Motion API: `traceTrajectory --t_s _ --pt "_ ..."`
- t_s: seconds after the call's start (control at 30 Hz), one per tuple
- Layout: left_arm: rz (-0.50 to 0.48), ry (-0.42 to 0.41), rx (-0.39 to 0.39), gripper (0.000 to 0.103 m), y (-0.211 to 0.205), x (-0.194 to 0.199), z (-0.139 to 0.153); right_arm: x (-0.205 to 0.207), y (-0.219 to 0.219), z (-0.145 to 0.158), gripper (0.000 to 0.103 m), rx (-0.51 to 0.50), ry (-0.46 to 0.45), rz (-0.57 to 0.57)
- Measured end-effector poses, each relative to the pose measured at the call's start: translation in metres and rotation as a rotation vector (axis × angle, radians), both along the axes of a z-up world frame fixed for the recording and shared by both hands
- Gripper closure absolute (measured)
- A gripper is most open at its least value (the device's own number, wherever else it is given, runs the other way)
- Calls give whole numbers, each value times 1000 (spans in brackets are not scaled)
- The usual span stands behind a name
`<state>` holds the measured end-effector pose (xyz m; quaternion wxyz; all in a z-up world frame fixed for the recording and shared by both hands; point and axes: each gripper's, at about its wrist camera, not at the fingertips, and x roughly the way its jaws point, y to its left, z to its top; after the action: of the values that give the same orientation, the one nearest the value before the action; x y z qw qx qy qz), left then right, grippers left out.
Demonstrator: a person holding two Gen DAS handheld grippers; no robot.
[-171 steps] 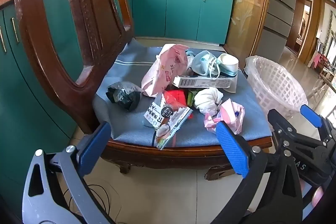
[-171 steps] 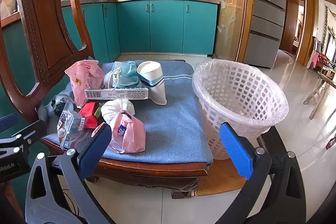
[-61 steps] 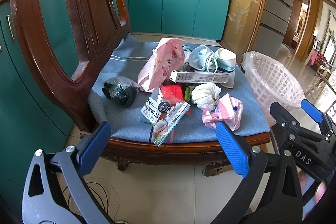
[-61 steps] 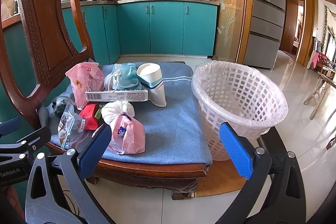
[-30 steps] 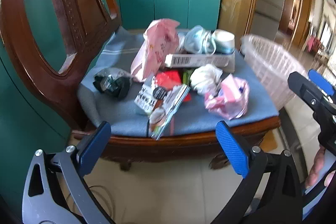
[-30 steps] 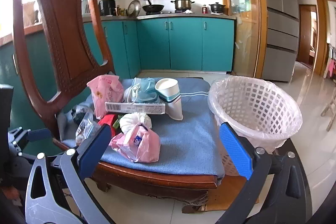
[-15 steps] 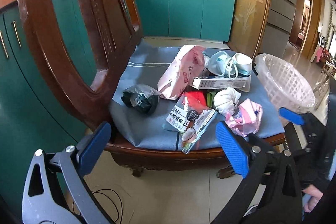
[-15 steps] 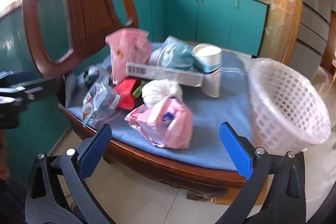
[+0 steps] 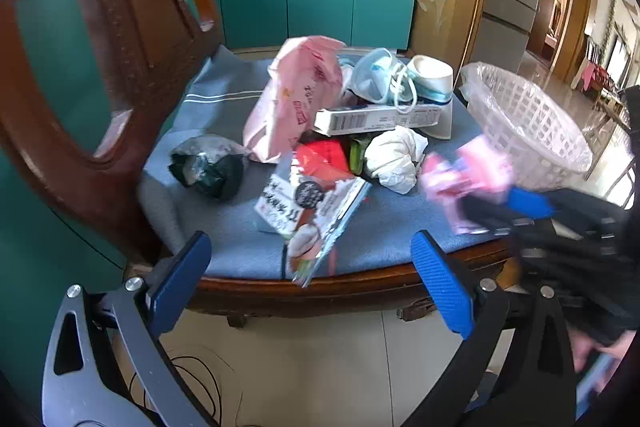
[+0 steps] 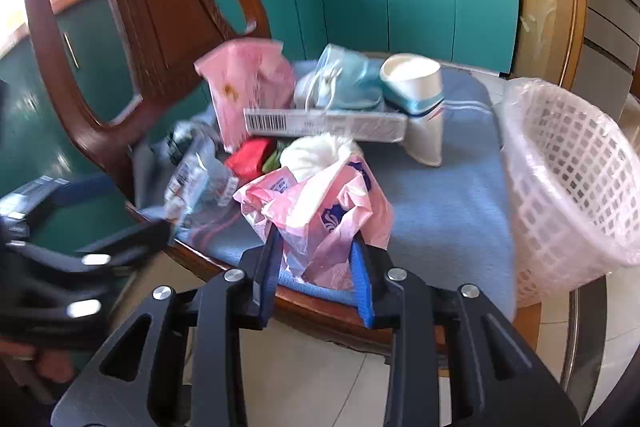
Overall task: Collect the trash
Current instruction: 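Grasp the clear snack wrapper with the left tool while the right tool grasps the pink plastic bag, then carry the pink plastic bag with the right tool and drop it into the white basket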
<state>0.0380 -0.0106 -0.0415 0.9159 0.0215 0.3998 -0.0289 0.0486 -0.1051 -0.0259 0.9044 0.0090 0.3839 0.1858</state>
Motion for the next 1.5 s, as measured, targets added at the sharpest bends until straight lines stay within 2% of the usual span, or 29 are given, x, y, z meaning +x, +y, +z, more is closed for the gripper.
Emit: traceTrajectory --t_s 0.03,0.13,0.2,0.3,0.4,0.47,0.57,0.77,1.03,1.2,1.5 --pt "2 2 7 4 -2 3 -2 -5 -5 7 71 20 -11 0" --pt "4 26 26 19 -8 16 -12 -15 -22 25 71 57 -52 -7" --pt "19 50 29 41 -9 25 -20 -17 -27 31 71 77 -65 -9" --pt "30 70 16 58 -8 32 -26 -16 -29 27 71 80 -63 -2" --pt "31 51 7 73 -7 28 -17 -15 -31 25 71 75 -57 4" --pt "47 18 -6 74 -2 17 -3 -17 -32 26 71 80 -61 5" --pt "70 -35 -72 76 10 -6 18 -18 -35 30 71 93 -75 1" --pt "50 -167 -185 76 22 -30 50 -22 -34 37 71 102 -104 1" --pt "14 -166 -207 76 21 -31 48 -28 -24 35 71 85 -119 2" --pt "7 -170 -140 74 18 -33 50 -31 -19 34 71 68 -128 5" --pt "13 -159 -151 70 20 -33 48 -30 -17 33 71 57 -119 -10"
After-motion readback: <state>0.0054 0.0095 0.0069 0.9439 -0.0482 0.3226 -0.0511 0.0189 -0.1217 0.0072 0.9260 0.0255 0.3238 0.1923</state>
